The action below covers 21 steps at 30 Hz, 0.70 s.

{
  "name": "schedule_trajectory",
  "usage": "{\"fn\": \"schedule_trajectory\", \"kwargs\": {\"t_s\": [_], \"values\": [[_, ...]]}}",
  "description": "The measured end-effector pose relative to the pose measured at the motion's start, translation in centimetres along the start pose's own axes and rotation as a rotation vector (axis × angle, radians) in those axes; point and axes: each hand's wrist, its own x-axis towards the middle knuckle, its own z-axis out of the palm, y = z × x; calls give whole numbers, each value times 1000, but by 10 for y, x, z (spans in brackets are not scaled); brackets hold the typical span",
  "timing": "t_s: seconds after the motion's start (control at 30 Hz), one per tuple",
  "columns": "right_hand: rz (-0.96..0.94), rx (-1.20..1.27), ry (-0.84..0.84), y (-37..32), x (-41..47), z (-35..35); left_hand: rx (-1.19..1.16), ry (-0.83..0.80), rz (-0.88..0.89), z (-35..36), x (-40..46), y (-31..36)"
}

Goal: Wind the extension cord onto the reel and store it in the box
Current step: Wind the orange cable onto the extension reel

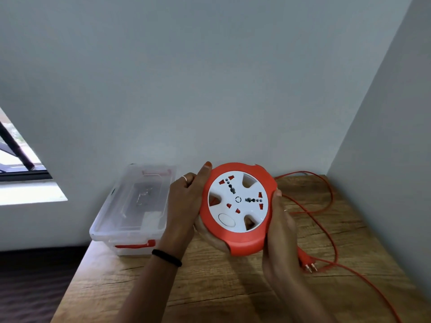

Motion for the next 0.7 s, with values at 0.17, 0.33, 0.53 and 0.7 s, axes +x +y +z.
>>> {"fn": "schedule_trajectory", "kwargs": {"t_s": [0.17,0.33,0.53,0.7], "values": [[-100,17,58,-3,-2,6,564,213,373,-5,-15,9],[-111,6,78,-4,1,6,879,12,586,-8,-53,20],[-171,-32,58,1,-3,7,1153,-58,601,10,-67,6],[-162,-20,60,4,-3,4,1236,-77,493,21,-72,13]]}}
